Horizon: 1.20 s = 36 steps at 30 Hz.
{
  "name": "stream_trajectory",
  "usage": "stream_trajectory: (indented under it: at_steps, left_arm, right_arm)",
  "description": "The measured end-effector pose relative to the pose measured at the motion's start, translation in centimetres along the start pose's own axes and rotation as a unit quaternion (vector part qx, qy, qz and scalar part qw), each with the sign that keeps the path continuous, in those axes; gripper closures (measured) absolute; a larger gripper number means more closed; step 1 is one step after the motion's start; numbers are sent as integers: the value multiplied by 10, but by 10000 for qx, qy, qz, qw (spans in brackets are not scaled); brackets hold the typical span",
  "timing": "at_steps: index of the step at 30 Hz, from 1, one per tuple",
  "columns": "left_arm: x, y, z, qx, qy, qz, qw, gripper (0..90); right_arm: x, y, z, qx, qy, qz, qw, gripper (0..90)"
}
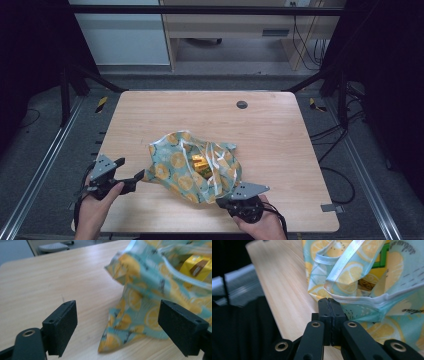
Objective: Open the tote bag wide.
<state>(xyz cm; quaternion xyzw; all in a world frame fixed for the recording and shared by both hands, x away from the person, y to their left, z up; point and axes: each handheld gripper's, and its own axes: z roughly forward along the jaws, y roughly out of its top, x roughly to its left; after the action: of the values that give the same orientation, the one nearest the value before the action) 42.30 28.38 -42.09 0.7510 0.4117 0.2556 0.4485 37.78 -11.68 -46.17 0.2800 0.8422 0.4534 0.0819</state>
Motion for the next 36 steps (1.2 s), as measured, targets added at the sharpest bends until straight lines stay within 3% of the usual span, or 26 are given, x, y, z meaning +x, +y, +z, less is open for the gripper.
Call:
stream_trajectory:
  at_steps: [4,12,15,19,25,28,31,36]
  left_arm:
    - [-10,24,2,11,-79,277,9996,154]
    - [-26,54,29,39,-134,277,9995,154]
    - [-28,72,39,45,-157,434,9989,156]
    - [-29,89,55,224,-210,724,9969,161]
    - [-26,95,82,623,-331,777,9945,231]
    - [-27,94,89,710,-378,715,9942,334]
    - [-30,91,89,803,-317,730,9936,513]
    - [-33,82,85,687,-441,717,9941,796]
  right_arm:
    - [-3,-4,1,17,41,114,9999,900]
    - [-2,-7,3,61,-30,105,9999,897]
    - [-2,-8,3,70,-39,86,9999,896]
    - [-4,-9,3,97,-73,109,9999,891]
    - [-5,-10,3,99,-88,120,9998,886]
    - [-6,-10,4,122,-97,136,9998,885]
    - [-6,-11,4,108,-84,120,9998,881]
    - [-5,-9,2,37,-83,108,9999,878]
